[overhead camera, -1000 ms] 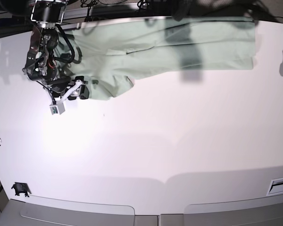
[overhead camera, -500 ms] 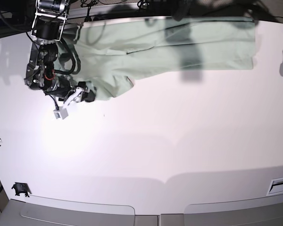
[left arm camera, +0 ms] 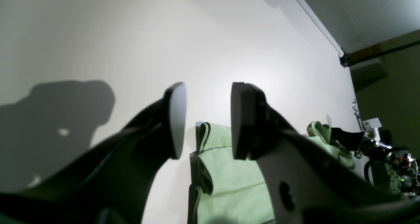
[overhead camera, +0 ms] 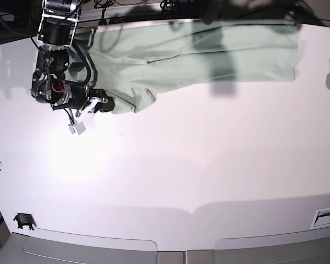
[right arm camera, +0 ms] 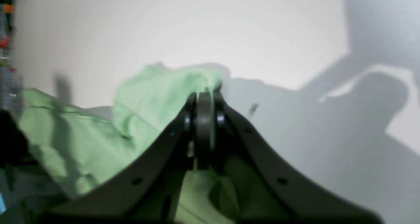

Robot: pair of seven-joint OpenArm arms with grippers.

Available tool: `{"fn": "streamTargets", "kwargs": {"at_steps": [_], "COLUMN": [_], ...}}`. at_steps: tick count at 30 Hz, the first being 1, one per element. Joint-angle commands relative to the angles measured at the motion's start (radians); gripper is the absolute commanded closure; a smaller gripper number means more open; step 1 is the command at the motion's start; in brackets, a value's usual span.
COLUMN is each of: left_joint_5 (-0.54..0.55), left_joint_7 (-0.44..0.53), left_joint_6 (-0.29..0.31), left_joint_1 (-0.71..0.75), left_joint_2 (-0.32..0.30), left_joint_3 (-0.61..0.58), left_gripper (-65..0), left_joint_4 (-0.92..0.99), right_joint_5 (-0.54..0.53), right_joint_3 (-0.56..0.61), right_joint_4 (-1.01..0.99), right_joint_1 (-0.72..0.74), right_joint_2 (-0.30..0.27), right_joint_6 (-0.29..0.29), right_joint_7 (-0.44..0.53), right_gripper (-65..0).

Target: Fold the T-shirt properly

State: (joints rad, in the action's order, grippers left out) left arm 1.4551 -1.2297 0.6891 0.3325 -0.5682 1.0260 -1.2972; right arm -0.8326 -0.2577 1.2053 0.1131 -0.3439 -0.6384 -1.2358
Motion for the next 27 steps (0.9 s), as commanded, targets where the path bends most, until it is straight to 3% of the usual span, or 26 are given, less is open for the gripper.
{"fn": "streamTargets", "kwargs": {"at_steps": [1,8,11,14,27], "left_joint_5": [0.028,0.028,0.028,0.028,0.028], "left_joint_7": [0.019,0.020,0.020,0.020,0.027], "left_joint_6": [0.009,0.009,0.009,0.009,0.009], "left_joint_1": [0.000,0.000,0.000,0.000,0.000], "left_joint_2": [-0.027,-0.027,-0.027,-0.027,-0.027], "left_joint_3": [0.007,0.007,0.007,0.007,0.007], "left_gripper": [-20.7,-20.7,-20.7,-20.7,-20.7], "left_joint_4": [-0.016,-0.016,-0.016,-0.016,-0.016], "right_joint_5": [-0.049,-0.196,-0.319,-0.452,-0.501], "right_joint_3": [-0.005,-0.005,-0.005,-0.005,-0.005], "right_joint_4": [0.019,0.084,0.129,0.190,0.496], "right_joint_1": [0.019,0.017,0.016,-0.010,-0.354], "right_joint_2": [-0.014,-0.014,-0.013,-0.013,-0.013], "right_joint_6": [-0.031,-0.060,-0.060,-0.060,-0.060], "right_joint_7": [-0.005,-0.059,-0.160,-0.160,-0.160], "right_gripper": [0.0,0.0,0.0,0.0,0.0]}}
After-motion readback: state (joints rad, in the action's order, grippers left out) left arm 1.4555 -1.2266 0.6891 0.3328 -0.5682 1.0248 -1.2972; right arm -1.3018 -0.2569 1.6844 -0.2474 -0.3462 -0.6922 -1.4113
